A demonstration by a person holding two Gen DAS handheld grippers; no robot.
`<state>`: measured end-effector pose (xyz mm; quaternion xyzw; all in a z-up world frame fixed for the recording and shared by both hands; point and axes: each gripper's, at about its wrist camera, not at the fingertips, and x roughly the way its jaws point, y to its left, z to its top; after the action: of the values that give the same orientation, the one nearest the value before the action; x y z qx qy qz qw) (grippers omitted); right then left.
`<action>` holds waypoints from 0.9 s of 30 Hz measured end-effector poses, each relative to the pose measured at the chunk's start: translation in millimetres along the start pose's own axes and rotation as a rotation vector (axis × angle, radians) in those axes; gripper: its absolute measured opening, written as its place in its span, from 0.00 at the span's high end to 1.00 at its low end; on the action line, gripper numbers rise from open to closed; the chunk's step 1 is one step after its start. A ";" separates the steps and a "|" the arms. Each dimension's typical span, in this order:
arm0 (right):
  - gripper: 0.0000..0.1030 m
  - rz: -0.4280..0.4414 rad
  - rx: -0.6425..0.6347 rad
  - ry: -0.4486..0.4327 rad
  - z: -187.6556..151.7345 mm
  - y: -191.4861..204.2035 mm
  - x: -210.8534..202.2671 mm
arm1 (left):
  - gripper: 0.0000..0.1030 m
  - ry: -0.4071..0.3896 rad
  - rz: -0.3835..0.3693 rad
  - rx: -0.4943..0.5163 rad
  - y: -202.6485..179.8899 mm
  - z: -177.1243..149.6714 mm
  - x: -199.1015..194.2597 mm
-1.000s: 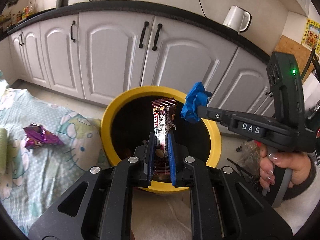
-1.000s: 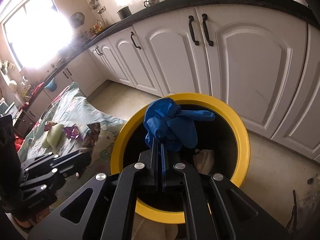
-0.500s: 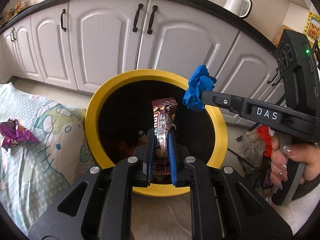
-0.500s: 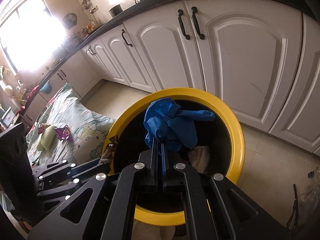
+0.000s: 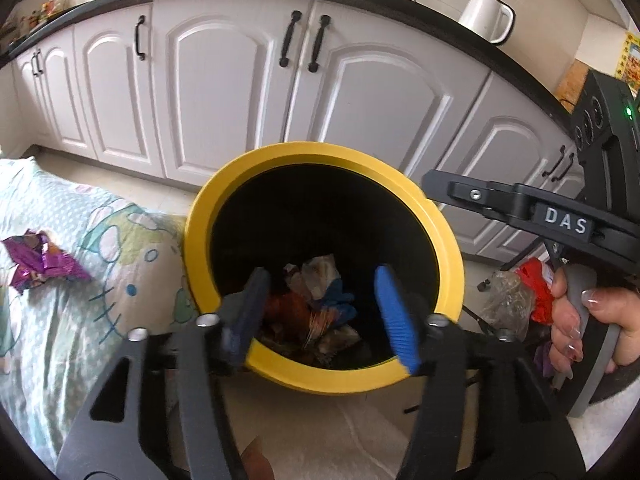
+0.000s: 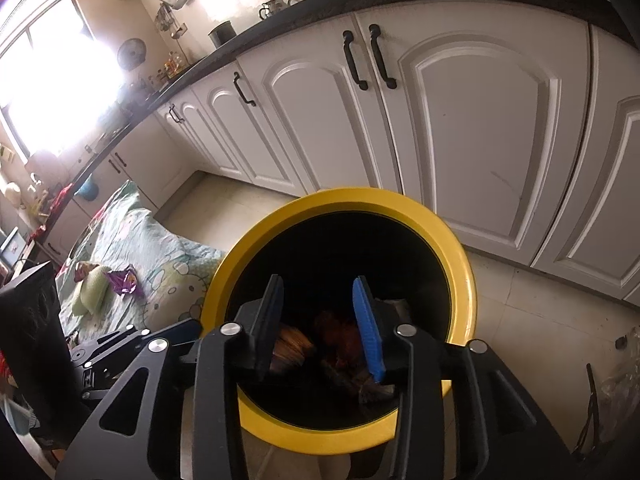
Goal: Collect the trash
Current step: 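Open both grippers to drop the chocolate bar and glove into the bin, then move both tools back toward the trash on the blanket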
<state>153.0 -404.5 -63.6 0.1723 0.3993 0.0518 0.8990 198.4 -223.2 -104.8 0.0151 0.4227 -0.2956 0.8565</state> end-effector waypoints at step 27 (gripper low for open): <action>0.38 0.019 -0.143 -0.126 -0.6 64.9 -33.2 | 0.11 -0.233 0.254 -0.101 60.1 -6.2 -111.0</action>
<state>133.0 -351.2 -18.0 0.1144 0.3355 0.0775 0.9319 173.3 -117.0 -40.8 -0.0091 0.3296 -0.1632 0.9299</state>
